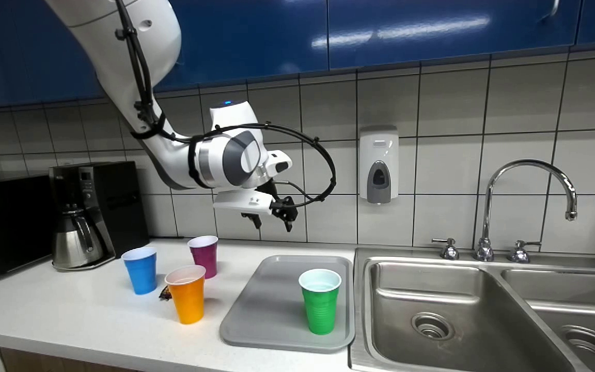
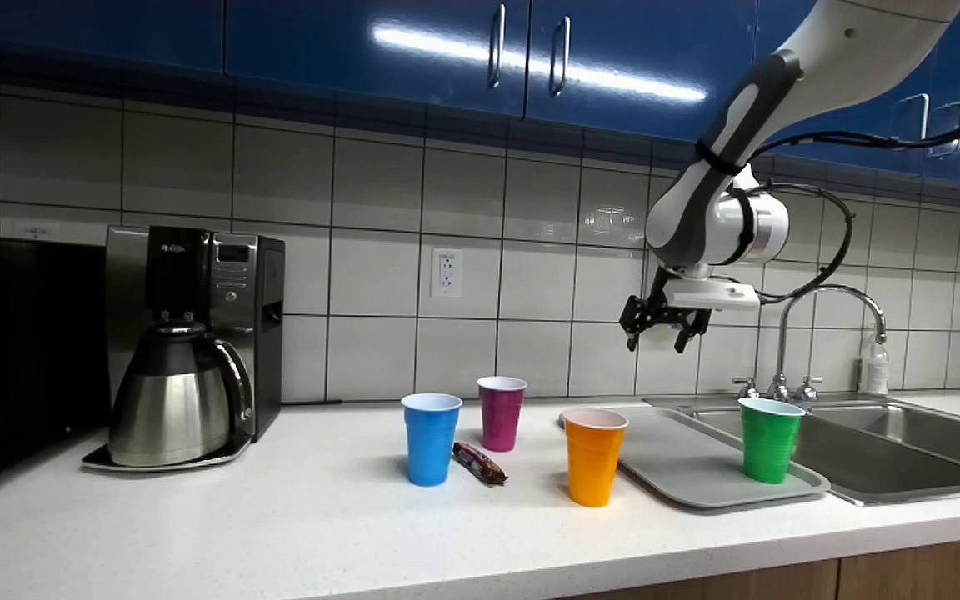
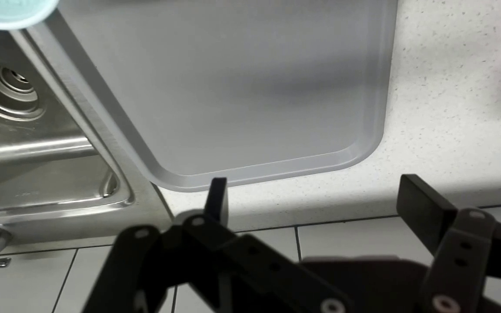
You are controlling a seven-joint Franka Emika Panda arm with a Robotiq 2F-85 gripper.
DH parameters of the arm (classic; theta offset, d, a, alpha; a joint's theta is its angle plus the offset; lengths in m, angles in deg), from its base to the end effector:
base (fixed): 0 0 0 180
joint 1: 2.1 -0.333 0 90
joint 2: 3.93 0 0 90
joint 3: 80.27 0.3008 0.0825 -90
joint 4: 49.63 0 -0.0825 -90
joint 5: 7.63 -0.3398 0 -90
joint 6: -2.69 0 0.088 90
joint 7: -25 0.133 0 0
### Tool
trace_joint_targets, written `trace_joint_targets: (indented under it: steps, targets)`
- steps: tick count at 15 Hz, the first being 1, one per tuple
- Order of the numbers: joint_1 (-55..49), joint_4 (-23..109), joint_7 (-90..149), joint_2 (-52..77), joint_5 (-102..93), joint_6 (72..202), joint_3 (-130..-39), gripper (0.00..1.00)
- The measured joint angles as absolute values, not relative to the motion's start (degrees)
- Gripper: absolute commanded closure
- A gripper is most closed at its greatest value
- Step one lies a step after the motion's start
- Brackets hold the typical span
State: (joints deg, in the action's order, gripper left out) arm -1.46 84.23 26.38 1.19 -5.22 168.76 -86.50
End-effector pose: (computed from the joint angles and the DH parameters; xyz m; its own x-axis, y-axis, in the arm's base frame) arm 0.5296 -0.0612 0.3449 0.8861 -0.0851 0.4556 -0.1089 -0.9937 0.0263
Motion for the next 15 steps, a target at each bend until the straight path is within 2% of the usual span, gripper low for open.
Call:
trace_joint_targets:
  steps: [15]
  targets:
    - [-1.49, 84.32, 32.70, 1.19, -0.43, 168.67, -92.36, 0.00]
